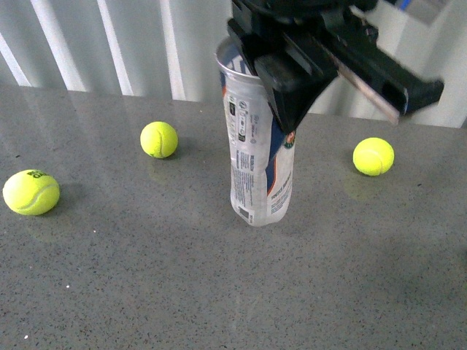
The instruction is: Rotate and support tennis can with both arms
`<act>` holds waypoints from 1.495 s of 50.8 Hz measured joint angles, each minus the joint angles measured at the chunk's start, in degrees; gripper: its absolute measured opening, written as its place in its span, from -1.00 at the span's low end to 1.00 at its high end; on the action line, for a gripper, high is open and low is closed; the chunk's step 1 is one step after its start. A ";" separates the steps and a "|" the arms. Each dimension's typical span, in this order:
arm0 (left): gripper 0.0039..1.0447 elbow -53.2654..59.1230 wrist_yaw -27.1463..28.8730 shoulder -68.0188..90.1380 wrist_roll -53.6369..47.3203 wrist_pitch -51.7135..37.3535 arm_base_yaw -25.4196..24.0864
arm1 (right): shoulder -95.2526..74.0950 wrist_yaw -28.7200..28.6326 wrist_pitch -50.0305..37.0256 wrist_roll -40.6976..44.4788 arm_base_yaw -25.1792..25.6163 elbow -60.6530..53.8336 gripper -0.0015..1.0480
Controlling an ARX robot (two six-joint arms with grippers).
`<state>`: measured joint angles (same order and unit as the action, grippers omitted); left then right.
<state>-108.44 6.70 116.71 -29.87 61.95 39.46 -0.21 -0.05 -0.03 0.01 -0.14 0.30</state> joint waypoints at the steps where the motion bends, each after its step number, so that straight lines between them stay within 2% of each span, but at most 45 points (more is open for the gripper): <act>1: -0.94 -0.87 0.87 1.16 -0.61 0.35 0.35 | -0.02 0.00 0.00 0.00 0.00 0.00 0.86; 5: -0.94 -4.13 2.62 6.10 -2.80 0.55 1.07 | 0.00 0.00 0.00 0.00 0.00 0.00 0.86; 13: -0.94 -8.50 2.12 12.15 -3.89 2.56 0.37 | -0.02 0.00 0.00 0.00 0.00 0.00 0.86; 21: -0.93 -12.41 -2.62 13.86 -4.94 4.76 -0.63 | -0.02 0.00 0.00 0.00 0.00 0.00 0.86; 28: -0.43 -16.63 -3.74 14.93 -4.79 7.37 -0.85 | -0.02 -0.02 0.00 0.00 0.00 0.00 0.86; 35: -0.02 -18.43 -3.74 14.97 -4.52 8.22 -1.09 | 0.00 -0.02 0.00 0.00 0.00 0.00 0.86; 41: 0.43 -18.38 -4.11 14.95 -4.17 8.15 -1.16 | 0.00 -0.02 0.00 0.00 0.00 0.00 0.86; 49: 0.91 -16.74 -4.33 14.47 -3.98 7.72 -1.16 | -0.02 0.00 0.00 0.00 0.00 0.00 0.86; 52: 0.86 -15.91 -4.68 13.99 -3.58 7.50 -1.14 | -0.02 0.00 0.00 0.00 0.00 0.00 0.86; 76: 0.87 -10.88 -6.01 8.61 -1.20 7.23 -0.13 | -0.02 0.00 0.00 0.00 0.00 0.00 0.86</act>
<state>-119.33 0.69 125.32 -31.07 69.19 39.33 -0.23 -0.05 -0.03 0.01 -0.14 0.30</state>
